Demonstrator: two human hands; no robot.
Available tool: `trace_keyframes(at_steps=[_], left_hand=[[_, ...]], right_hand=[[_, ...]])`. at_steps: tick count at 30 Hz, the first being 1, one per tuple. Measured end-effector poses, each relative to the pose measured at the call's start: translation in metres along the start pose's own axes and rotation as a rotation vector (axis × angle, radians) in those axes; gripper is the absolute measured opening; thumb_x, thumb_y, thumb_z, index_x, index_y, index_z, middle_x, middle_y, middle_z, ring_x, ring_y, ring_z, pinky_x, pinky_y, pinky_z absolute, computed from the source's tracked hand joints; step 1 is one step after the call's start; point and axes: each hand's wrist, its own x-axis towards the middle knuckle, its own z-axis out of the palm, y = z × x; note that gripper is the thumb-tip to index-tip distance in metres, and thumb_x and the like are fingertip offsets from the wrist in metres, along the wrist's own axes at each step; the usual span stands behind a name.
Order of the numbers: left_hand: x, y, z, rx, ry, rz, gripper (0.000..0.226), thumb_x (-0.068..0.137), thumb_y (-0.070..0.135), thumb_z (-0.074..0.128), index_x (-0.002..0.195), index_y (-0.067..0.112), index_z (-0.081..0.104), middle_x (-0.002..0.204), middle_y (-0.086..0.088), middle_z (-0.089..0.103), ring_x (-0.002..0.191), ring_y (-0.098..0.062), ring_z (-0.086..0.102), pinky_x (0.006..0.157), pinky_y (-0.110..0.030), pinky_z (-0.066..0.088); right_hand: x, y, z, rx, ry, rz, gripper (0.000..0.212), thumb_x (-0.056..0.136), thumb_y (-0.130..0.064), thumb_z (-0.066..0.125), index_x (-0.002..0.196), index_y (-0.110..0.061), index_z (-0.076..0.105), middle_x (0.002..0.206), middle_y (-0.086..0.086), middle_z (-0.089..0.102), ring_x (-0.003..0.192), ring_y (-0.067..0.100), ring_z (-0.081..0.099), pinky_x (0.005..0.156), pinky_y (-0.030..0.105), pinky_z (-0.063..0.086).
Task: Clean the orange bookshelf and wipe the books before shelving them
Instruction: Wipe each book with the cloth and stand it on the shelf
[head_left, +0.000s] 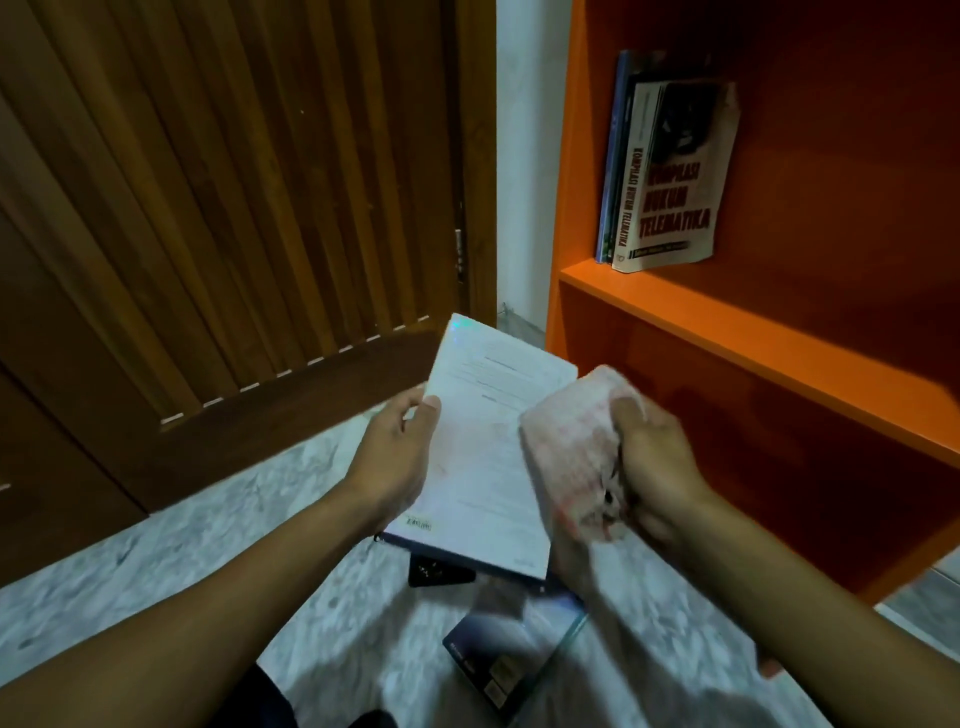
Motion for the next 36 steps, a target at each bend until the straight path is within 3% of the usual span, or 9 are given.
trace_keyframes(at_steps=[2, 6, 12, 16, 20, 27, 30, 33, 36], left_hand=[[-0.006, -0.006, 0.009, 0.023, -0.093, -0.029, 0.032, 0.097, 0.056, 0.045, 0.12, 0.039, 0.06, 0.117, 0.011, 0.07, 0.099, -0.019, 0.071, 0.087, -0.046, 0.059], [-0.018, -0.008, 0.029, 0.051, -0.199, 0.011, 0.027, 0.103, 0.039, 0.045, 0.115, 0.026, 0.065, 0.107, 0.005, 0.075, 0.079, -0.007, 0.073, 0.071, -0.029, 0.06], [-0.023, -0.012, 0.052, -0.037, -0.287, -0.068, 0.024, 0.102, 0.037, 0.05, 0.11, 0.025, 0.07, 0.111, 0.012, 0.071, 0.096, -0.001, 0.066, 0.074, -0.013, 0.049], [-0.017, -0.011, 0.047, -0.158, -0.174, -0.206, 0.027, 0.104, 0.024, 0.048, 0.104, 0.014, 0.073, 0.074, 0.003, 0.073, 0.057, -0.001, 0.066, 0.055, -0.016, 0.055], [-0.011, -0.004, 0.038, -0.366, 0.005, -0.35, 0.028, 0.103, 0.025, 0.051, 0.112, 0.004, 0.068, 0.104, -0.022, 0.074, 0.097, -0.042, 0.071, 0.089, -0.058, 0.055], [0.002, 0.004, 0.015, -0.411, 0.217, -0.288, 0.024, 0.102, 0.03, 0.053, 0.113, 0.013, 0.066, 0.11, -0.01, 0.074, 0.1, -0.034, 0.07, 0.095, -0.051, 0.054], [0.006, 0.009, 0.005, -0.447, 0.261, -0.256, 0.028, 0.103, 0.03, 0.051, 0.12, 0.013, 0.064, 0.11, -0.005, 0.073, 0.072, -0.02, 0.066, 0.074, -0.04, 0.06], [0.013, 0.011, -0.004, -0.463, 0.263, -0.237, 0.025, 0.103, 0.032, 0.05, 0.118, 0.018, 0.064, 0.11, 0.002, 0.073, 0.084, -0.022, 0.071, 0.045, -0.021, 0.048], [0.013, 0.016, -0.013, -0.483, 0.268, -0.21, 0.023, 0.103, 0.031, 0.05, 0.118, 0.023, 0.065, 0.115, 0.003, 0.073, 0.094, -0.025, 0.073, 0.061, -0.03, 0.059]], right_hand=[[0.01, -0.008, -0.005, 0.103, 0.167, -0.029, 0.029, 0.106, -0.032, 0.037, 0.117, -0.016, 0.059, 0.11, 0.01, 0.071, 0.101, 0.025, 0.07, 0.085, 0.047, 0.059], [0.012, -0.019, -0.004, -0.125, 0.289, -0.372, 0.023, 0.105, -0.035, 0.037, 0.12, -0.029, 0.053, 0.111, -0.01, 0.063, 0.107, 0.012, 0.062, 0.093, 0.047, 0.055], [-0.001, 0.03, 0.017, -0.873, -0.06, -0.447, 0.05, 0.104, -0.049, 0.022, 0.152, -0.035, 0.03, 0.162, -0.007, 0.025, 0.152, 0.014, 0.01, 0.125, 0.041, 0.003], [-0.021, 0.039, 0.026, -0.974, -0.25, -0.542, 0.048, 0.108, -0.034, 0.028, 0.155, -0.026, 0.026, 0.161, -0.009, 0.023, 0.138, -0.013, 0.001, 0.116, 0.016, -0.011], [-0.037, 0.055, 0.035, -0.966, -0.411, -0.569, 0.052, 0.103, -0.04, 0.024, 0.153, -0.027, 0.029, 0.162, -0.009, 0.024, 0.149, -0.004, 0.005, 0.123, 0.026, -0.003], [-0.07, 0.057, 0.038, -0.654, -0.703, -0.603, 0.035, 0.103, -0.03, 0.04, 0.137, -0.033, 0.05, 0.151, -0.019, 0.039, 0.142, -0.013, 0.019, 0.119, 0.016, 0.004], [-0.07, 0.052, 0.033, -0.644, -0.747, -0.549, 0.023, 0.104, -0.03, 0.043, 0.122, -0.031, 0.057, 0.135, -0.025, 0.051, 0.125, -0.027, 0.023, 0.108, 0.005, 0.014], [-0.065, 0.052, 0.027, -0.72, -0.717, -0.586, 0.013, 0.105, -0.031, 0.043, 0.096, -0.03, 0.052, 0.097, -0.022, 0.057, 0.097, -0.008, 0.049, 0.085, 0.016, 0.038], [-0.046, 0.065, 0.013, -0.772, -0.549, -0.313, 0.015, 0.105, -0.036, 0.039, 0.097, -0.029, 0.051, 0.091, -0.009, 0.064, 0.085, 0.003, 0.06, 0.08, 0.036, 0.051]])
